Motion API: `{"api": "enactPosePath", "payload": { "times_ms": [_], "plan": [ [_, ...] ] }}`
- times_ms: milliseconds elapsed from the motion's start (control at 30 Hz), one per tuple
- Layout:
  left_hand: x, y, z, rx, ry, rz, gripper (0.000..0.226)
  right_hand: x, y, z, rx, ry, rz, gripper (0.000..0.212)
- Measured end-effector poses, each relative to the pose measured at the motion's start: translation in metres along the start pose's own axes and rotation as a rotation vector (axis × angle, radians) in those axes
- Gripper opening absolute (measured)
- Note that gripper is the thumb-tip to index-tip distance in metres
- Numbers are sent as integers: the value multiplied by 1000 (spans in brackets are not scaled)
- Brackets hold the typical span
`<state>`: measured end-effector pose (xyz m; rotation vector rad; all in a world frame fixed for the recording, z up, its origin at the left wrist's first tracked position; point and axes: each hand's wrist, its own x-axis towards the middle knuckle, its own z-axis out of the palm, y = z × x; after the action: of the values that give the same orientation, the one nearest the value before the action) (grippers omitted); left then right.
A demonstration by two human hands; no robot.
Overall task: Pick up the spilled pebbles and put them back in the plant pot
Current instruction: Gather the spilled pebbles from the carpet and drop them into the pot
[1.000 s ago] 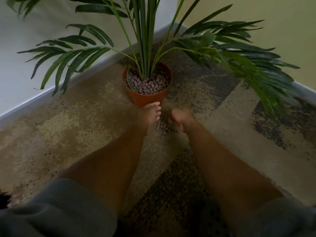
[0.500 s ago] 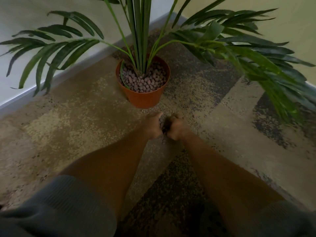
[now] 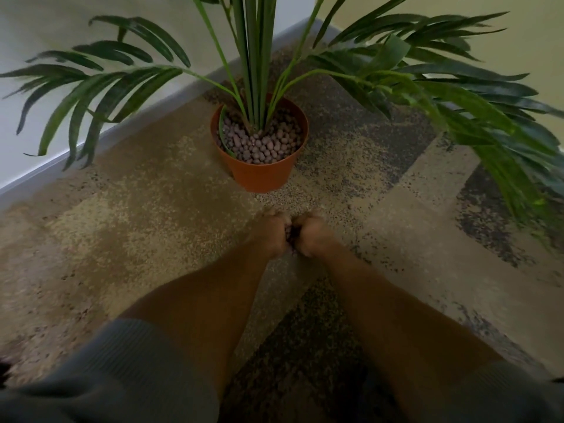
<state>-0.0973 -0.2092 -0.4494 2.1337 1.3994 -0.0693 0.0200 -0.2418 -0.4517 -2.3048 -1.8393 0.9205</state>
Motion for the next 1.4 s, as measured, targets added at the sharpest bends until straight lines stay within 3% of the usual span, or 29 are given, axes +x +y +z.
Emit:
{"api": "enactPosePath", "payload": {
  "times_ms": [167,367,500,667,833,967,1133,1267,1400],
  "plan": [
    [-4,-5,1,-29,25,-40,15,-7,-6,-6,56,-9,8,14],
    [-11,-11,2,-235,34,-48,23,-11,-6,-9,459,-11,222,10],
    [-15,-15,2,-315,77,-92,14,-7,-5,-5,762,-12,404,15],
    [-20,-17,3,-480,115,-197,12,-8,-3,-3,911,-18,448,9],
    [-18,-23,3,-603,140,-305,15,-11,-5,-6,1162,-33,555,18],
    [-19,-24,-2,-817,51,-423,5,-18,-6,-13,1377,-99,603,20],
    [-24,-11,-9,-1363,-37,-537,27,-26,-7,-15,1616,-146,566,16],
    [-29,-5,-17,-1671,-108,-583,21,-28,-11,-18,1714,-151,515,20],
    [-37,-1,-28,-1718,-130,-570,24,-29,-19,-21,1725,-154,484,21]
  ]
}}
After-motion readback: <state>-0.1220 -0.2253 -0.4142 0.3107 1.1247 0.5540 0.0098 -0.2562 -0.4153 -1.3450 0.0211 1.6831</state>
